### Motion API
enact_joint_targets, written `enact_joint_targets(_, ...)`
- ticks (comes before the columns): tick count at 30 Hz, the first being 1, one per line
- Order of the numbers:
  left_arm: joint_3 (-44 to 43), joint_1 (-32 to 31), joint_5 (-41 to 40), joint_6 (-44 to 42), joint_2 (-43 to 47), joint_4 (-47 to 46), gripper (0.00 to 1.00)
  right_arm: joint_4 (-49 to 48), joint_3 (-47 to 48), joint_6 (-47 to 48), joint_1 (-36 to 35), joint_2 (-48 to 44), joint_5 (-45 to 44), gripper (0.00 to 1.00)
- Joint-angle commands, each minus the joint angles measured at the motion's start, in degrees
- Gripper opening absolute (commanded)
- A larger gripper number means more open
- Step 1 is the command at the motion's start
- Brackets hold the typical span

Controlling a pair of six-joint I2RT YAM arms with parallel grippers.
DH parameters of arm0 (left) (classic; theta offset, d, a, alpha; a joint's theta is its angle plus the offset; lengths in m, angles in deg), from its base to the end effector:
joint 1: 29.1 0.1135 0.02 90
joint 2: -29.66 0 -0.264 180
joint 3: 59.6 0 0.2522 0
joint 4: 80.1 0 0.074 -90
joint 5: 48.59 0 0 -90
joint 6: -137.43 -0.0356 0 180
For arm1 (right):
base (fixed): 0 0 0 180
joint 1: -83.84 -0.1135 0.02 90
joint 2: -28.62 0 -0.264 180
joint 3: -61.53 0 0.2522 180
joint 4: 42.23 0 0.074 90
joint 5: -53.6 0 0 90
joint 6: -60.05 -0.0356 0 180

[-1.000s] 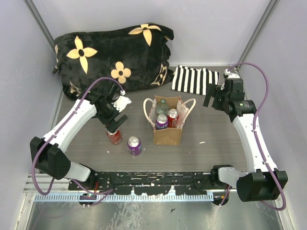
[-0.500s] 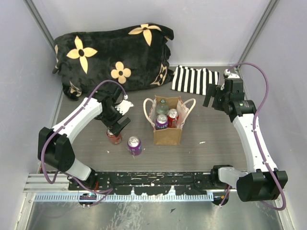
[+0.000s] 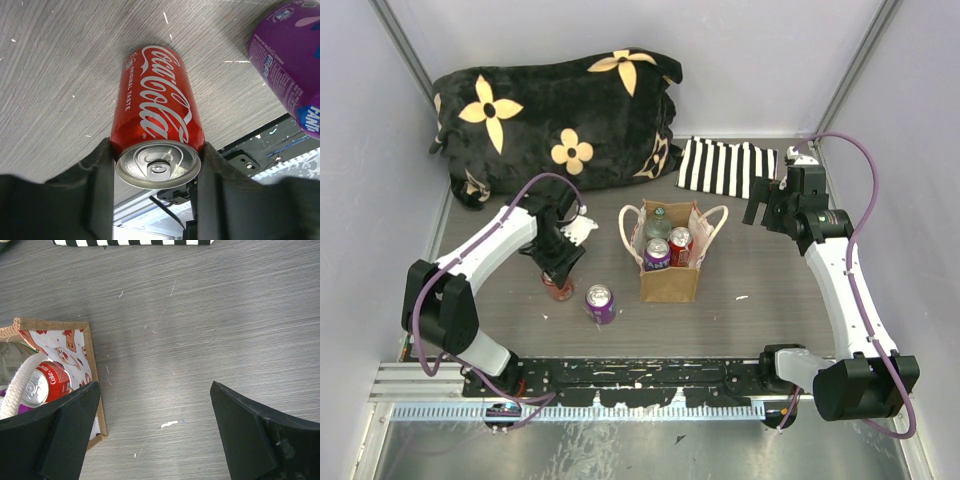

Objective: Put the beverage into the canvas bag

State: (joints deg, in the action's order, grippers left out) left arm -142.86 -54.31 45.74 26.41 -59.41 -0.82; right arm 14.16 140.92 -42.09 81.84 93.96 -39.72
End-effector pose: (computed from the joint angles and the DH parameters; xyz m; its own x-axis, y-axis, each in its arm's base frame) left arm 0.2486 -0.1200 0.2428 -0.6870 0.7187 -0.1069 0.7253 0.6873 -0.0395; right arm 0.2354 0.0062 0.3409 -0.6564 0.1872 -0.7308 0.1493 0.9818 0.1173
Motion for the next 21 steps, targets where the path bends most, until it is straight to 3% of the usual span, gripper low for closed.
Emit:
enact_joint_targets(1, -2.0, 0.2, -2.8, 0.9, 0.0, -1.0, 0.00, -0.8, 0.4, 0.4, 0.4, -1.0, 0.4, 0.98)
enact_joint_targets(7, -17.2, 1.4, -5.8, 1.0, -0.4, 3.0, 0.00, -0.8, 0.7, 0.4, 0.4, -1.3, 0.3, 0.98)
enact_joint_targets(11, -40.3, 2.2, -4.2, 3.0, -4.9, 7.1, 0.00, -0.8, 0.9, 0.5, 0.4, -1.2, 0.6, 0.98)
enact_joint_targets(17, -72.1, -0.9, 0.7, 8.7, -13.9, 5.3, 0.00, -0.8, 0.7, 0.2, 0.4, -1.3, 1.0, 0.98)
enact_joint_targets(21, -75.6, -8.8, 2.3, 9.5, -16.3, 3.0, 0.00, -0.8, 1.0, 0.1, 0.4, -1.5, 1.1, 0.98)
